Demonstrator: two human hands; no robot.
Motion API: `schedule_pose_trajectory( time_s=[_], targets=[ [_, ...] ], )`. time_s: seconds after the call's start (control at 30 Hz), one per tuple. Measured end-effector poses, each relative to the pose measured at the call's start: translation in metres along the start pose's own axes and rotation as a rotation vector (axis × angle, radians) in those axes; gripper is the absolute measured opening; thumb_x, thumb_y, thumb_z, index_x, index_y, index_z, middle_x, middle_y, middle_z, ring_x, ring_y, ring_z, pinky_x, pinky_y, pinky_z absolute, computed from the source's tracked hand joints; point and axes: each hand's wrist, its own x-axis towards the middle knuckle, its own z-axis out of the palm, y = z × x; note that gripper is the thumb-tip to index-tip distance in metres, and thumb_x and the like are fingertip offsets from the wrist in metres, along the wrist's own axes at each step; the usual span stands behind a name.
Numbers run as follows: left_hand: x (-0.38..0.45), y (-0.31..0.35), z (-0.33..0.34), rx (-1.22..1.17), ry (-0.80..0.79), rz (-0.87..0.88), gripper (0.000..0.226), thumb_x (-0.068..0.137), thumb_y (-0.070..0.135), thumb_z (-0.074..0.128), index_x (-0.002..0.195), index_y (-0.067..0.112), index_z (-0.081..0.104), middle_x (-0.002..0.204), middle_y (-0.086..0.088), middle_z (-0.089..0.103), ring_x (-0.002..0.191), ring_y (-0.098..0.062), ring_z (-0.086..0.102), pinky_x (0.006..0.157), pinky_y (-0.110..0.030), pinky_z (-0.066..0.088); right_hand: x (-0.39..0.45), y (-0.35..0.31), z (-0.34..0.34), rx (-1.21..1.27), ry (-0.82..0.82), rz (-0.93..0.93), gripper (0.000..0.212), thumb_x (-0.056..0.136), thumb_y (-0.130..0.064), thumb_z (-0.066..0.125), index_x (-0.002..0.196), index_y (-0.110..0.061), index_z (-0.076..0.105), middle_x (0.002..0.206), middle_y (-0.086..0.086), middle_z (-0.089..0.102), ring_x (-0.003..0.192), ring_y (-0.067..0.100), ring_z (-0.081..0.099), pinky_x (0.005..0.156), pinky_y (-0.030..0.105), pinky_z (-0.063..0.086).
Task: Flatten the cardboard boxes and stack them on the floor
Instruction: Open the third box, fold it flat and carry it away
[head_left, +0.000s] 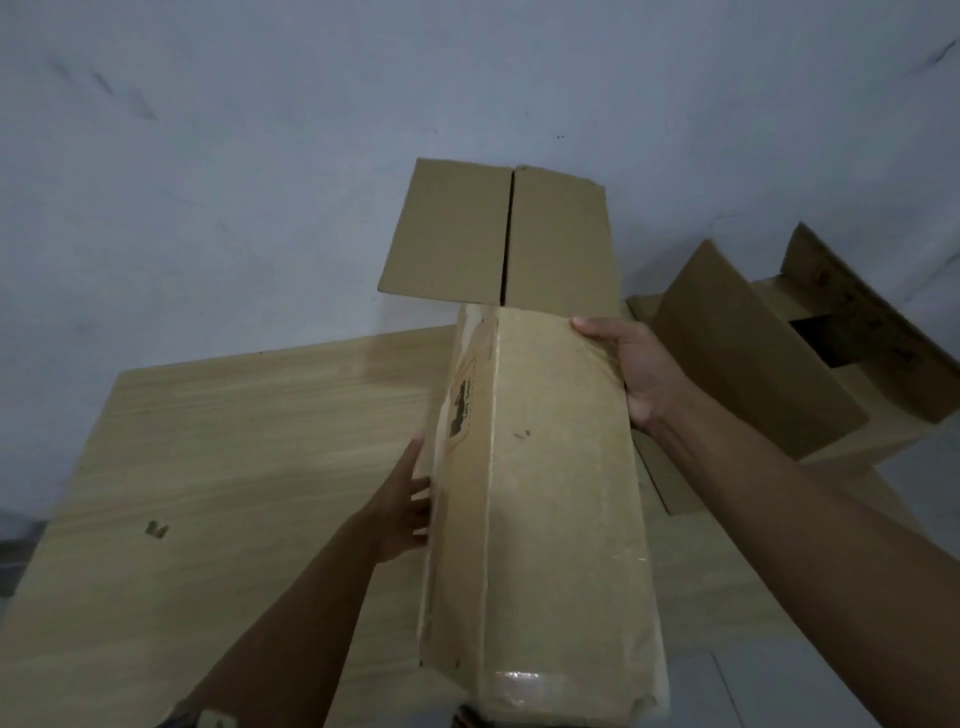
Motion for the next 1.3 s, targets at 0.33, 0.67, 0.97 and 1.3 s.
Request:
schedule_pose_trajectory(
  time_s=[0.33, 0.67, 0.97, 1.3],
  targets=[
    [-0.011, -0.002, -0.052, 0.277, 0.715, 0.305, 0.077, 0.075, 0.079, 0.056, 0.074, 0.002, 0.062, 0.087, -0.012, 0.065, 0.086, -0.034, 0.061, 0.088, -0.047, 0.050, 0.015, 0.015, -0.044, -0.361, 0.245, -0.027, 0.020, 0.092, -0.018, 0.064, 0.105, -0.003, 0.064, 0.093, 0.016, 0.066, 0.073, 0.023, 0.063, 0.067, 0.032, 0.051],
    [-0.005, -0.024, -0.042, 0.590, 0.923, 0.273, 0.084, 0.067, 0.089, 0.049, 0.087, 0.011, 0.069, 0.086, -0.009, 0.066, 0.081, -0.032, 0.064, 0.076, -0.040, 0.052, 0.040, 0.098, -0.088, -0.757, 0.425, -0.095, 0.041, 0.091, -0.017, 0.064, 0.132, -0.015, 0.058, 0.124, 0.007, 0.065, 0.108, 0.024, 0.060, 0.086, 0.027, 0.046],
    [0.030, -0.053, -0.012, 0.634, 0.898, 0.125, 0.077, 0.081, 0.072, 0.055, 0.119, 0.005, 0.063, 0.114, -0.017, 0.067, 0.103, -0.036, 0.064, 0.085, -0.041, 0.050, 0.054, 0.146, -0.124, -0.804, 0.442, 0.066, 0.038, 0.091, -0.014, 0.058, 0.128, -0.015, 0.052, 0.115, 0.007, 0.063, 0.104, 0.025, 0.061, 0.078, 0.025, 0.040],
    [0.079, -0.011, -0.014, 0.667, 0.884, 0.084, 0.091, 0.077, 0.072, 0.060, 0.141, 0.009, 0.043, 0.139, -0.021, 0.045, 0.127, -0.041, 0.045, 0.105, -0.052, 0.039, 0.069, 0.167, -0.115, -0.984, 0.829, 0.454, 0.092, 0.080, -0.076, 0.055, 0.143, -0.012, 0.038, 0.145, 0.016, 0.034, 0.134, 0.037, 0.036, 0.101, 0.054, 0.041]
  ],
)
